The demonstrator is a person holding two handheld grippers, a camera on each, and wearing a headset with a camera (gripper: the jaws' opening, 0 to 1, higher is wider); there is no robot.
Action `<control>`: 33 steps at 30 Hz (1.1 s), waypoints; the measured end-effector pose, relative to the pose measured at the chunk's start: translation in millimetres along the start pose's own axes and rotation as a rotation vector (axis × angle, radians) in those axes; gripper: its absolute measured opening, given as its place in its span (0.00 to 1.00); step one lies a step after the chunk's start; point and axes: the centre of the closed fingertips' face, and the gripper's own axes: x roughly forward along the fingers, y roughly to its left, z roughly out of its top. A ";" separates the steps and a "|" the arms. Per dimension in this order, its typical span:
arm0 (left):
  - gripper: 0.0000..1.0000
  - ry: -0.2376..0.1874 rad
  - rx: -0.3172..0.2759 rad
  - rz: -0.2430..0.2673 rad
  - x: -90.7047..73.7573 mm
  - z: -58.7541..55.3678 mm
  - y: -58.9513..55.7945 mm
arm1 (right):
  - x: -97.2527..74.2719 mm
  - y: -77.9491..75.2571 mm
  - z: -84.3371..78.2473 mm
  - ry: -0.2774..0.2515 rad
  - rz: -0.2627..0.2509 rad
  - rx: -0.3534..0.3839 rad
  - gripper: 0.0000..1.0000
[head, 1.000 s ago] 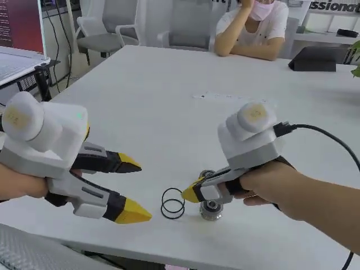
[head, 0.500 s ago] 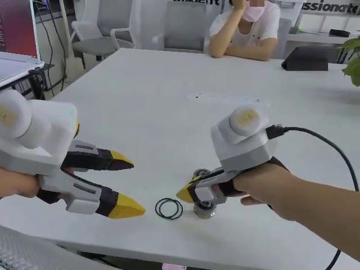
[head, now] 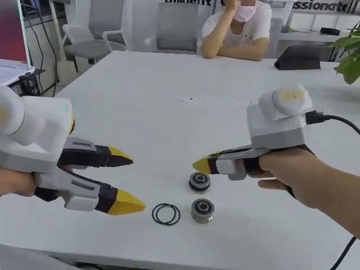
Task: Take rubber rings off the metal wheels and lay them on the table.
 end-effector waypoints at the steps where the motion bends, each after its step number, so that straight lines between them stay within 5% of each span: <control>1: 0.55 -0.002 0.002 0.000 0.4 1.6 1.6 | -2.3 -4.6 2.3 -0.012 -0.006 -0.001 0.10; 9: 0.56 -0.044 0.027 -0.012 -2.3 27.6 9.7 | -16.1 -33.8 5.4 -0.100 -0.043 0.027 0.24; 13: 0.58 -0.055 0.050 -0.024 -3.1 41.1 12.9 | -16.7 -34.1 2.5 -0.124 -0.037 0.058 0.29; 25: 0.57 -0.090 0.114 -0.060 26.6 74.1 25.7 | -5.8 -30.1 -21.9 -0.035 -0.045 -0.013 0.30; 33: 0.53 -0.080 0.153 -0.047 63.2 76.5 36.4 | 2.0 -32.3 -40.8 0.038 -0.032 -0.066 0.28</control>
